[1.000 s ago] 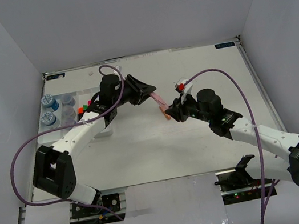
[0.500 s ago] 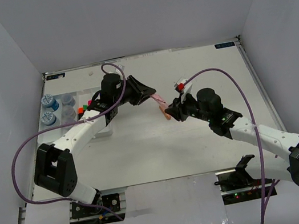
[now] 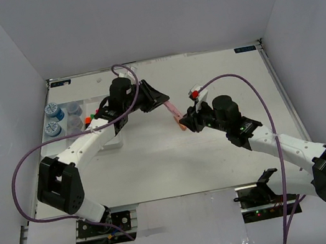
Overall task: Sort the stationery into containers
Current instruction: Close the pen cap on the pen.
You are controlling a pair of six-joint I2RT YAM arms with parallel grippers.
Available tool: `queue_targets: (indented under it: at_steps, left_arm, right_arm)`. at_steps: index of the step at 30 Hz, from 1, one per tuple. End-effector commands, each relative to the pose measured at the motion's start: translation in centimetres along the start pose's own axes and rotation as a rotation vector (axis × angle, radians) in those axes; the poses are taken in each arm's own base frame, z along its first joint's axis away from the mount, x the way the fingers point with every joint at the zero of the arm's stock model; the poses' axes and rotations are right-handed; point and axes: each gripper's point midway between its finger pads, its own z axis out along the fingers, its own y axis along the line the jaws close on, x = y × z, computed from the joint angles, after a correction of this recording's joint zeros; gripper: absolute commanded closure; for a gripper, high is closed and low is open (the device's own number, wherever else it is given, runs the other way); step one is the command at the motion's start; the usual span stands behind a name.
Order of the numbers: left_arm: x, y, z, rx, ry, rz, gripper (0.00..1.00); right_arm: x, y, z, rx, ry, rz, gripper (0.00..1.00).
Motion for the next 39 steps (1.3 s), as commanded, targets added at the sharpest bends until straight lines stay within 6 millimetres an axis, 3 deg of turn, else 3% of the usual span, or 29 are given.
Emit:
queue_targets:
  at_steps: [1,17,20,23,25,30,39]
  left_arm:
    - [-1.2,-1.8,-0.4,0.031,-0.032,0.082,0.67]
    - [0.1,-1.9,-0.2,0.020,-0.005,0.140,0.70]
    - [0.2,-1.5,-0.4,-0.004,0.015,0.188,0.68]
    - [-0.2,-2.1,-0.9,-0.013,0.041,0.277,0.61]
    - [-0.2,-1.6,-1.4,-0.039,0.075,0.323,0.56]
    - [-0.9,-2.9,-3.2,0.014,0.115,0.376,0.48]
    - [1.5,-2.7,-4.4,0.039,0.257,0.385,0.49]
  right_arm:
    - [-2.6,0.2,0.1,-0.003,-0.061,-0.023,0.73]
    - [-2.9,0.3,0.4,-0.010,-0.071,-0.024,0.73]
    - [-2.8,0.5,0.4,-0.025,-0.069,-0.030,0.73]
    - [-2.9,0.7,0.2,-0.042,-0.073,-0.072,0.73]
    - [-3.0,0.8,0.0,-0.047,-0.077,-0.087,0.73]
    - [-3.8,0.9,-0.2,-0.073,-0.090,-0.224,0.74]
    - [-6.3,1.5,-0.2,-0.100,-0.163,-0.295,0.73]
